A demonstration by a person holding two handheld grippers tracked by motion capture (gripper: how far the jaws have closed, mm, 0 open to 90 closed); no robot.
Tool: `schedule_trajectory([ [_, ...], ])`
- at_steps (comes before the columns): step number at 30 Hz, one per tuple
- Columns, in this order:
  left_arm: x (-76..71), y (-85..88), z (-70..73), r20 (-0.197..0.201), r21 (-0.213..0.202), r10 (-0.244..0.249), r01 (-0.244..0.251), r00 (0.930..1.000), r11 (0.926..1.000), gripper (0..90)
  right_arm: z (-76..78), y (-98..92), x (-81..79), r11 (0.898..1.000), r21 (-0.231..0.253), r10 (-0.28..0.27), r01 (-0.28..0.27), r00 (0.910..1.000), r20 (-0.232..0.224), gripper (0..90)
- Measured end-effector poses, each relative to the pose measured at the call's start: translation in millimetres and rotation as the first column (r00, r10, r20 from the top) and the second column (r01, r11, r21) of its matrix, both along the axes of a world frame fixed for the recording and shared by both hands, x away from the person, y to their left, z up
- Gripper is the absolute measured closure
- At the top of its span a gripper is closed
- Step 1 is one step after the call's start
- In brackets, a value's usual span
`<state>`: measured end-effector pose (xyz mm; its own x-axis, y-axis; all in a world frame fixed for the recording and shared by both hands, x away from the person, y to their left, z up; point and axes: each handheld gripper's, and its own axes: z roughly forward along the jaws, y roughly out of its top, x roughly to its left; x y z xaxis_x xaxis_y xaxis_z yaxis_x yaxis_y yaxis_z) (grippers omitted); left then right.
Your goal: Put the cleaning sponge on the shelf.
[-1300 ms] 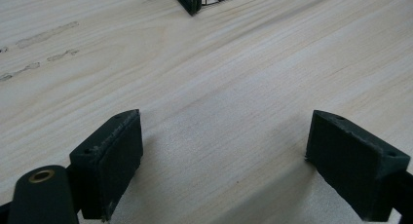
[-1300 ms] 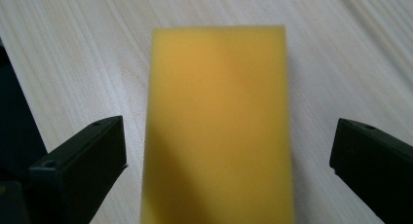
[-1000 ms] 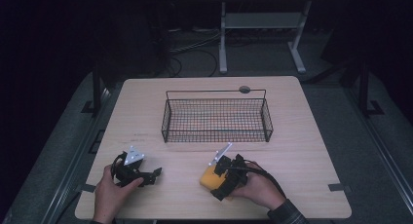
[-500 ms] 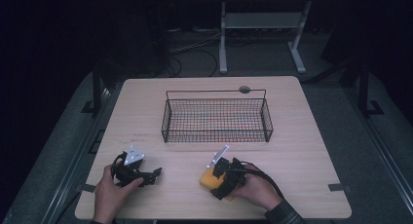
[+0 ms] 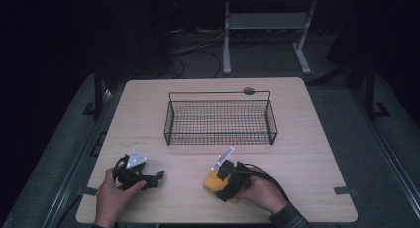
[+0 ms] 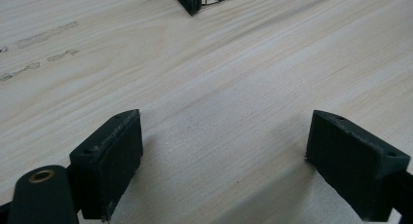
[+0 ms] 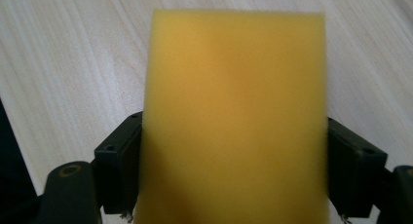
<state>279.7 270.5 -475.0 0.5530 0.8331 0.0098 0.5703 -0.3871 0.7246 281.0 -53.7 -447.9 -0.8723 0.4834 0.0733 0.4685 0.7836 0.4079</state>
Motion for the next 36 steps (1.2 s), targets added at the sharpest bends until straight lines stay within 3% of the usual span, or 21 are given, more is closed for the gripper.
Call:
schedule_trajectory([
  [36, 0.1, 0.0, 0.0, 0.000, 0.001, 0.000, 0.000, 1.0000, 1.0000, 12.6, 37.4, -27.2, 6.9, 0.998, 0.052, -0.046, 0.045, 0.9988, 0.016, 22.1],
])
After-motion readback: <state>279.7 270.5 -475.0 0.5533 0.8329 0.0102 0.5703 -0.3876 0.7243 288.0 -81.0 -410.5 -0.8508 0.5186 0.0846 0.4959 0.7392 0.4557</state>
